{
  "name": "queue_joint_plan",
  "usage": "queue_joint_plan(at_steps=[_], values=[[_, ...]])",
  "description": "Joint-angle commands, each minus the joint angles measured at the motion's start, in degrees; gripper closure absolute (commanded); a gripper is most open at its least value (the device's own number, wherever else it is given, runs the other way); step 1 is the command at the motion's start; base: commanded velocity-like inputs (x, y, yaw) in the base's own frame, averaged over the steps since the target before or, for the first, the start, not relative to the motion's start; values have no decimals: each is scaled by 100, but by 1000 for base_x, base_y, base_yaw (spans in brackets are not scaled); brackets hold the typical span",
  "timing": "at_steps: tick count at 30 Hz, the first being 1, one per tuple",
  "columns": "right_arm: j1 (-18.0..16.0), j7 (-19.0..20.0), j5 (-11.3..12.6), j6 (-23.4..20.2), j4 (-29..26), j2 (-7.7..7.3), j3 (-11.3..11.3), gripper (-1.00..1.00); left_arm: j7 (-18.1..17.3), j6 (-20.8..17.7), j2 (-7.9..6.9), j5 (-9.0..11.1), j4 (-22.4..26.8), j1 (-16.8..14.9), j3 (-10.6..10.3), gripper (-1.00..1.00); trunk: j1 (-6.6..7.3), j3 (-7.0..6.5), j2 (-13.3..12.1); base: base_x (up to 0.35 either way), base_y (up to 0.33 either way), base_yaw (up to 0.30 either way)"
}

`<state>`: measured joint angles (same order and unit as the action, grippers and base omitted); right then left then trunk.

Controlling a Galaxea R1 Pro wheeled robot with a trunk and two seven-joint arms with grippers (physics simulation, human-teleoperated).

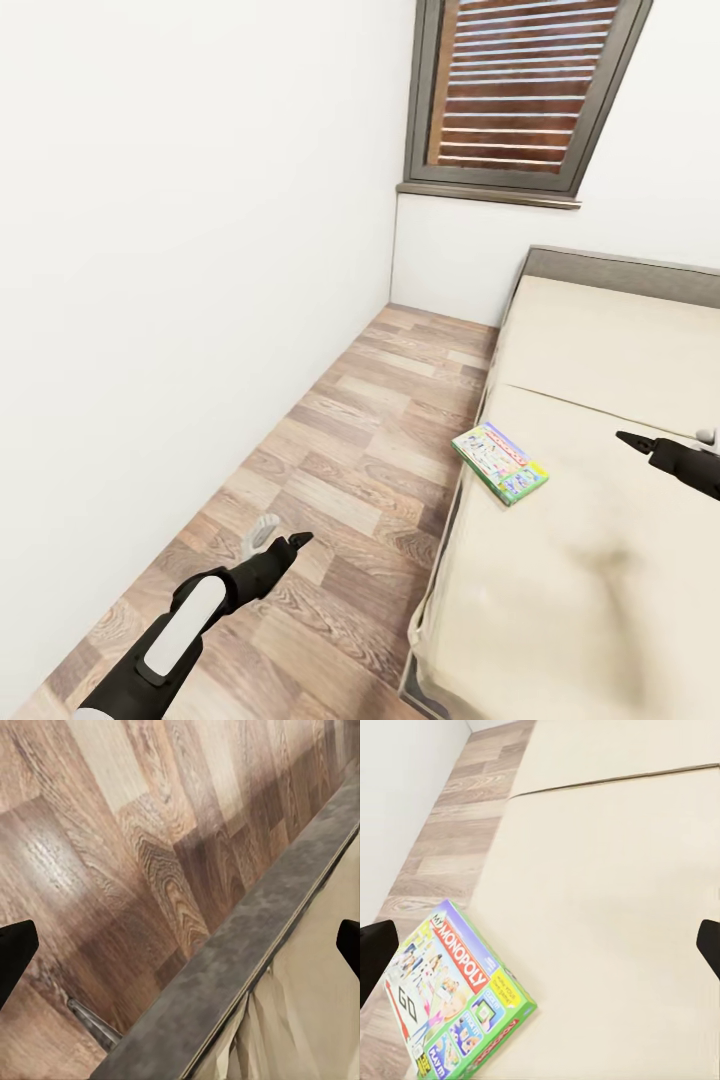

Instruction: Put all the toys in the child's room - the three board games (two on the bed and one on the table), the two jigsaw puzzles on the table, and the tennis ball on the table - inside the toy box on the table in the child's room.

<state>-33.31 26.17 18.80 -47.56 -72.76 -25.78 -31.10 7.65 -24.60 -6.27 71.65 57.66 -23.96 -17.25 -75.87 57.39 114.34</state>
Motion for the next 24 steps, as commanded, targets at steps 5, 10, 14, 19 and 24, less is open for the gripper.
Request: queue_joint_plan(at_steps=[5,10,14,19,24], values=[[4,26,-9,-140,-93,2,-20,-100,47,-1,-6,60,9,-3,-16,-100,1,5,2,0,204,0],[8,24,-13,-198,-146,2,-24,-100,45,-1,-6,60,8,-3,-16,-100,1,5,2,0,177,0],[8,22,-14,-227,-167,2,-25,-100,44,-1,-6,59,8,-3,-16,-100,1,5,2,0,100,0],[8,15,-15,-258,-185,2,-26,-100,44,-1,-5,59,8,-3,-16,-100,1,5,2,0,52,0],[8,7,-16,-306,-196,2,-27,-100,44,-1,-3,59,8,-3,-16,-100,1,5,2,0,26,-9]])
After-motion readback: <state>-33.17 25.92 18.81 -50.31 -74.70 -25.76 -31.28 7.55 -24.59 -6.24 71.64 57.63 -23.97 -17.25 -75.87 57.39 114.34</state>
